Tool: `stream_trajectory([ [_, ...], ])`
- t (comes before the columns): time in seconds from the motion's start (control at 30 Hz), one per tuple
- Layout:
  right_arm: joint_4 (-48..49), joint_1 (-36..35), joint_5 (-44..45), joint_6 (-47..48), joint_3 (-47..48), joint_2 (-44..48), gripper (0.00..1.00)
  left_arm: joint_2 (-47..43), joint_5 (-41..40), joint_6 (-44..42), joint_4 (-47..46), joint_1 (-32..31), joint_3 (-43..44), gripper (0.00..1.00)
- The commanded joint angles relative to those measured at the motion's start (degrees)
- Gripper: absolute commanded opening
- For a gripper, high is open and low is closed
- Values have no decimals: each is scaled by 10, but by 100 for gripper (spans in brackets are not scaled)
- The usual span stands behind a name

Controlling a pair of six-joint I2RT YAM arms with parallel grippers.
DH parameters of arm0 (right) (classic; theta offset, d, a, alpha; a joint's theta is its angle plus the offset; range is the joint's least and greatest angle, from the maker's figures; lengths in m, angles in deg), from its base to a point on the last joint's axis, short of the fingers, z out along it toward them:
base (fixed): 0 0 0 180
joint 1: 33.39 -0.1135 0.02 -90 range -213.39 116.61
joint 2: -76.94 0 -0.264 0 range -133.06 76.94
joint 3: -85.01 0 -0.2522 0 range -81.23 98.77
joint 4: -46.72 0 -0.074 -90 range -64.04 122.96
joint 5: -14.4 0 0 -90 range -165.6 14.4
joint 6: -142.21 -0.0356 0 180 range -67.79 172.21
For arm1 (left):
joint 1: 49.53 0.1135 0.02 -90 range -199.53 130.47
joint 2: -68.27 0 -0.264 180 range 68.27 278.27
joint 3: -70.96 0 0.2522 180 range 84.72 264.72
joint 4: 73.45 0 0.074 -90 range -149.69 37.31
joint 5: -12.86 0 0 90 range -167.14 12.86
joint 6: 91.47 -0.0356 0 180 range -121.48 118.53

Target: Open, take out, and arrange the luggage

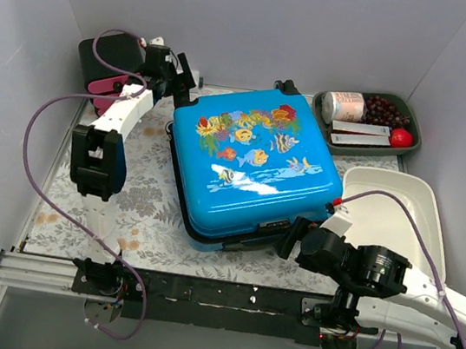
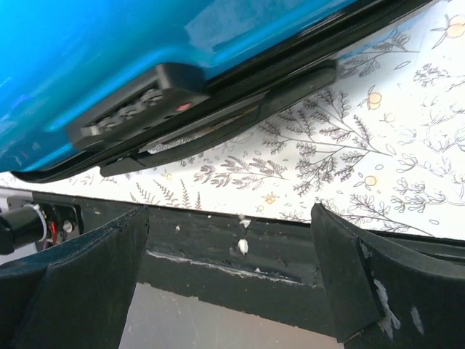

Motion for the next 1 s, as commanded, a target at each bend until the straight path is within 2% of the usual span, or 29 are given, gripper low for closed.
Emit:
stream_trajectory([
  [0.0, -18, 3, 60, -22, 37, -5, 98, 50, -11, -63, 131, -17, 107, 98],
  [0.07, -15, 3, 65, -21, 36, -6, 98, 51, 11, -53, 135, -19, 103, 97],
  [0.17, -3, 7, 72, -14, 30, -15, 98, 29, 32, -28, 107, -19, 54, 87],
  [0.27, -14, 22, 91, -11, 38, -26, 98, -10, 83, -7, 79, -22, -4, 83],
  [0.43, 9, 83, 92, 75, 52, -43, 98, -105, 106, 10, 57, -24, -89, 67],
  [0.47, 23, 117, 59, 119, 45, -53, 98, -119, 103, 13, 56, -23, -120, 64],
  [0.5, 54, 135, 39, 136, 38, -59, 98, -135, 103, 18, 53, -24, -140, 56],
  [0.6, 137, 188, -25, 206, 17, -84, 98, -202, 113, 25, 22, -23, -224, 54],
  [0.67, 172, 218, -52, 234, 15, -106, 98, -241, 142, 34, -9, -24, -277, 50],
  [0.73, 216, 245, -71, 281, 24, -123, 98, -256, 157, 37, -17, -24, -298, 47],
  [0.87, 255, 287, -114, 343, 46, -175, 98, -304, 147, 57, 10, -25, -345, 41],
  [0.97, 290, 330, -134, 382, 60, -194, 97, -380, 142, 96, 12, -26, -410, 39],
])
